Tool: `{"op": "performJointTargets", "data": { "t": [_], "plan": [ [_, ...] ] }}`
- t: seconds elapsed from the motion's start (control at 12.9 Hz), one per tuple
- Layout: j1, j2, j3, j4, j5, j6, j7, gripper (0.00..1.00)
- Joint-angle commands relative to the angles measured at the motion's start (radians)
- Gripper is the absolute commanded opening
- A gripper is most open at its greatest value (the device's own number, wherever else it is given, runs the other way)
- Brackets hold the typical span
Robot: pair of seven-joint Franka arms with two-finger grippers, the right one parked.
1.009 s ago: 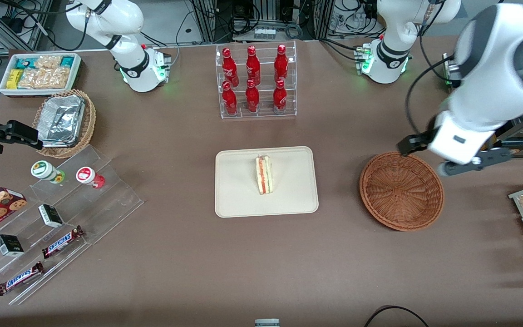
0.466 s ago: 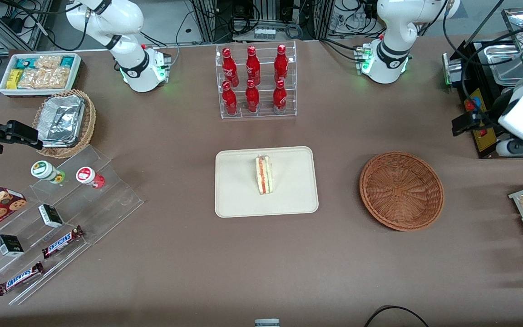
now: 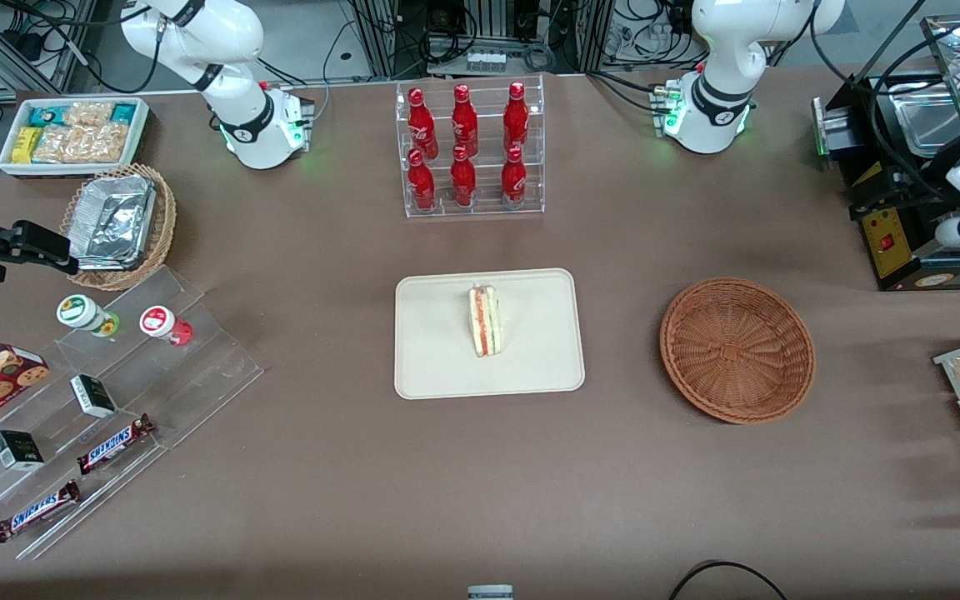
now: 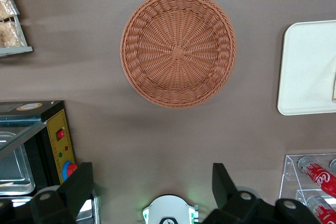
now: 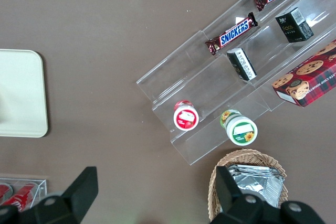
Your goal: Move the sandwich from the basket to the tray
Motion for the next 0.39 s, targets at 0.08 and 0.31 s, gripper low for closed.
{"op": "performJointTargets", "data": {
  "t": [0.08, 0.31],
  "plan": [
    [-0.018, -0.018, 0.0, -0.02, -0.006, 0.033, 0.013, 1.0],
    [-0.014, 0.022, -0.008, 0.025, -0.012, 0.033, 0.013, 1.0]
  ]
}}
